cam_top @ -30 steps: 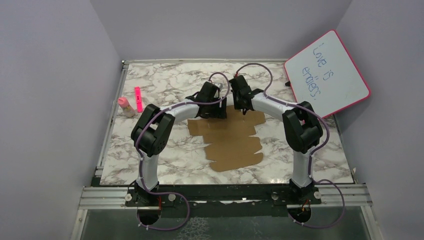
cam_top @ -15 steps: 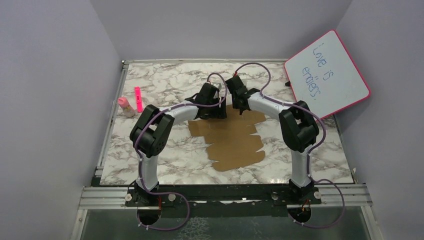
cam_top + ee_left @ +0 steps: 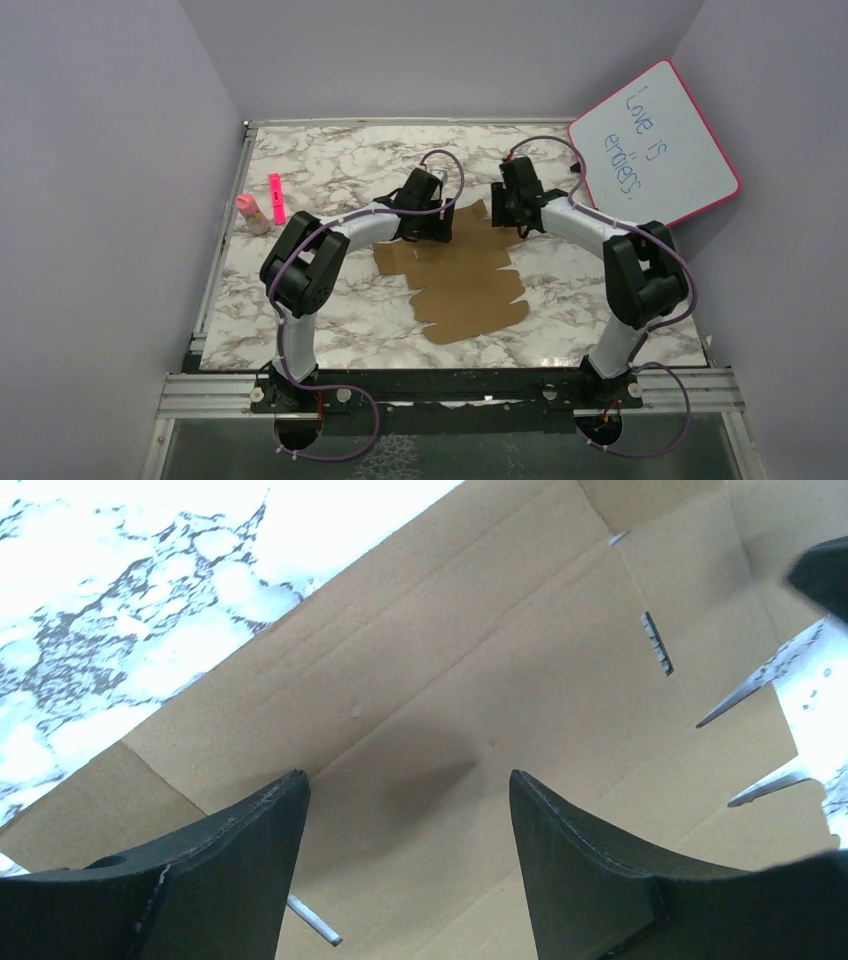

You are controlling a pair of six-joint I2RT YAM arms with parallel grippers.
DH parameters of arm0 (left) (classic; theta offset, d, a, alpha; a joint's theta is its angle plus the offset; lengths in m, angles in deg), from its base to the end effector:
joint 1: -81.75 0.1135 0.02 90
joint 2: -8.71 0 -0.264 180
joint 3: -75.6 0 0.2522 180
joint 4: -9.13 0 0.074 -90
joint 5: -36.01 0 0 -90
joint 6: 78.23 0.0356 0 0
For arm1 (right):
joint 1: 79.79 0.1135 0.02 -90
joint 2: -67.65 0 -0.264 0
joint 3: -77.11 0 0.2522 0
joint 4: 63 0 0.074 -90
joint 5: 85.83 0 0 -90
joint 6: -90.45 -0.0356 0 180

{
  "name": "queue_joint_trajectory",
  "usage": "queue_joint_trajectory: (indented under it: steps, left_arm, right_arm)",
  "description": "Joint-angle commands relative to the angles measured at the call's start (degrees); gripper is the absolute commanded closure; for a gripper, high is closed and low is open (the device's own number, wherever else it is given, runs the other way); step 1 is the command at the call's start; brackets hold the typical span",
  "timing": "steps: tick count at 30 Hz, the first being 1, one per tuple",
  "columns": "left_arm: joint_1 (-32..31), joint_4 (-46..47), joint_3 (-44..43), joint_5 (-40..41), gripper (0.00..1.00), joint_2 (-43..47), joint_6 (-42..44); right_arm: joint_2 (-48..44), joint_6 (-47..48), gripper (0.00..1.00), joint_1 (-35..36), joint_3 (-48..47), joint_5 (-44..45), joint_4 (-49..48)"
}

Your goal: Fold the paper box

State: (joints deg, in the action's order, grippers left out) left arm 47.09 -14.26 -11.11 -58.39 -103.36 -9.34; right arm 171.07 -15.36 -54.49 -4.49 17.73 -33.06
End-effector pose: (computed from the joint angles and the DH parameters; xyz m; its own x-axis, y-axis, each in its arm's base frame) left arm 0.3433 -0.2407 0.1678 -0.7961 0.1139 -0.5943 0.3451 0.8922 -0.2913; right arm 0.3495 0.1560 0.1912 -0.7607 -0.0666 -0.6457 -0.0800 0.9968 -0.0086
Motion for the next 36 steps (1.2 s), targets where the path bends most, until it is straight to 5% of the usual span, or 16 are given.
queue_joint_trajectory:
  steps: [1, 13, 23, 31, 36]
  left_arm:
    - [-0.41, -5.48, -1.16, 3.87, 0.25, 2.8, 2.29]
    - [-0.41, -6.11, 1.11, 2.29, 0.22, 9.8, 2.46]
    - [-0.41, -5.05, 4.26, -0.55, 0.2, 9.0, 1.25]
    - [-0.42, -4.09, 5.19, -1.0, 0.2, 6.25, 1.32]
    - [-0.41, -3.44, 6.62, -0.23, 0.2, 5.39, 1.13]
  right_arm:
    - [-6.42, 1.51, 0.48, -4.76, 4.63, -11.11, -5.68]
    - [-6.66, -2.74, 0.4, -20.66, 12.6, -38.24, -18.64]
    - [2.75, -5.32, 0.41, -24.94, 12.41, -48.48, -25.11]
    - [8.07, -4.69, 0.48, -24.95, 12.5, -55.58, -25.94]
    - [9.37, -4.69, 0.63, -24.95, 13.15, -58.51, -27.21]
